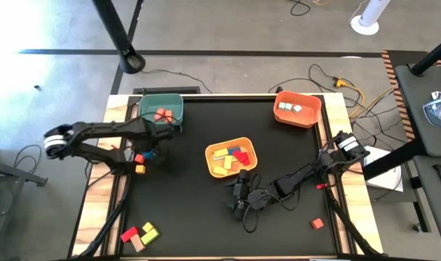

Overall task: Sort blocks by size
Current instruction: Put the blue thick block into the blue bin

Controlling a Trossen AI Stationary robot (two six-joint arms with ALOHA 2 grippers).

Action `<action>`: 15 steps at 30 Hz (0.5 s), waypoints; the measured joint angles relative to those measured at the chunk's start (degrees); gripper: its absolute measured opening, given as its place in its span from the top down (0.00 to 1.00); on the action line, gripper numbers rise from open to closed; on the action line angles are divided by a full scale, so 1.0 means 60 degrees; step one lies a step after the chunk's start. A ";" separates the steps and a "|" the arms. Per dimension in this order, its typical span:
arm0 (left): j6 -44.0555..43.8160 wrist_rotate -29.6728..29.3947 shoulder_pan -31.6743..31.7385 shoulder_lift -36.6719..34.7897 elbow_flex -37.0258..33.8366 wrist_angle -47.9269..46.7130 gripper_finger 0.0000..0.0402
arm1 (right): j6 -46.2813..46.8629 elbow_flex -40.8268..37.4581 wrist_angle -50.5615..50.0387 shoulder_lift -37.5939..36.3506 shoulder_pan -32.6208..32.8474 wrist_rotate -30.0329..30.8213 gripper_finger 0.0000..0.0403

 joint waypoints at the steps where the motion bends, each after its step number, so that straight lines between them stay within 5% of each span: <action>1: 0.0053 -0.0066 0.0098 0.0254 0.0074 0.0056 0.32 | 0.0003 0.0000 -0.0002 0.0000 0.0001 -0.0002 0.22; 9: 0.0361 0.0046 0.0285 0.1949 0.0425 0.0136 0.31 | 0.0018 0.0000 -0.0113 0.0000 0.0001 -0.0007 0.25; 15: 0.0481 0.0103 0.0289 0.3032 0.0378 0.0203 0.40 | 0.0266 -0.0018 -0.0380 0.0000 0.0019 -0.0018 0.23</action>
